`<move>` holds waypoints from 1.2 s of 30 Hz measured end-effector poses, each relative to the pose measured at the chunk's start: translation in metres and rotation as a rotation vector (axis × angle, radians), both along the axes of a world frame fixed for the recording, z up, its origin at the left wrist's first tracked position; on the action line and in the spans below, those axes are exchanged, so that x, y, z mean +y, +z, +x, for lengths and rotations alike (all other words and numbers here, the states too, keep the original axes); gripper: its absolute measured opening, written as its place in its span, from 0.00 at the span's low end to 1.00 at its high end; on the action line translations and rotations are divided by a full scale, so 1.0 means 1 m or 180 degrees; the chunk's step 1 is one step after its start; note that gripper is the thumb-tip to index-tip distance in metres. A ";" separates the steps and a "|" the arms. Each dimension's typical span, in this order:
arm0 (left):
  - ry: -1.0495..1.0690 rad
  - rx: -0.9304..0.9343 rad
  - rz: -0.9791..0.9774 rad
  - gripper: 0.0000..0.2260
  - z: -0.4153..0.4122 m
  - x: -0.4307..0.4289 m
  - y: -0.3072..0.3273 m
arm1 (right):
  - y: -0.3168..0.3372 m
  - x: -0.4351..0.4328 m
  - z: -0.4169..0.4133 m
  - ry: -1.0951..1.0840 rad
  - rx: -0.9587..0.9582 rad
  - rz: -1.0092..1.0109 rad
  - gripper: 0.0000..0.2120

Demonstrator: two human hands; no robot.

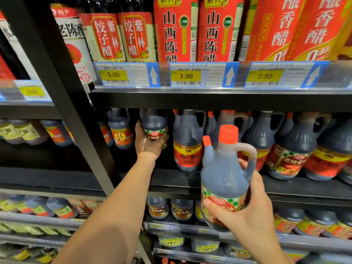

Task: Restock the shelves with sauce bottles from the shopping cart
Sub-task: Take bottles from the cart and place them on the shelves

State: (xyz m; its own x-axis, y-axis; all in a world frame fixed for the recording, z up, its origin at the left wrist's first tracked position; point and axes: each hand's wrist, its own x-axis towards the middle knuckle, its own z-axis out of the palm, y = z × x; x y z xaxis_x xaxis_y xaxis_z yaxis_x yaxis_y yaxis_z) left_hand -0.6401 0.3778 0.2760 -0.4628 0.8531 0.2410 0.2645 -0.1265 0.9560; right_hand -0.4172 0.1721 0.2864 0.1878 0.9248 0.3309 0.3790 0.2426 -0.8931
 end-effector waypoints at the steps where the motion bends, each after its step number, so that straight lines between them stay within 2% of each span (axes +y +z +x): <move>1: -0.0018 -0.0015 -0.0008 0.44 0.000 0.002 -0.001 | 0.000 0.000 -0.001 -0.0015 -0.0009 0.0003 0.48; 15: -0.0316 0.0061 -0.0099 0.39 0.001 0.016 0.007 | 0.006 -0.003 -0.010 -0.0086 -0.0079 0.0019 0.48; 20: -0.0318 0.0143 -0.0237 0.47 0.000 0.003 0.010 | 0.011 -0.007 -0.017 -0.0111 -0.0182 0.0010 0.45; 23: -0.0286 0.0278 -0.0148 0.47 -0.002 -0.020 0.016 | 0.015 -0.009 -0.024 -0.0072 -0.0240 0.0060 0.44; 28: -0.0563 0.0299 0.0418 0.37 -0.006 -0.093 0.021 | 0.018 -0.009 -0.044 -0.0005 -0.0254 0.0141 0.46; 36: -0.0788 0.0428 0.0590 0.30 -0.031 -0.196 0.032 | 0.019 0.002 -0.085 0.0100 -0.0132 0.0346 0.42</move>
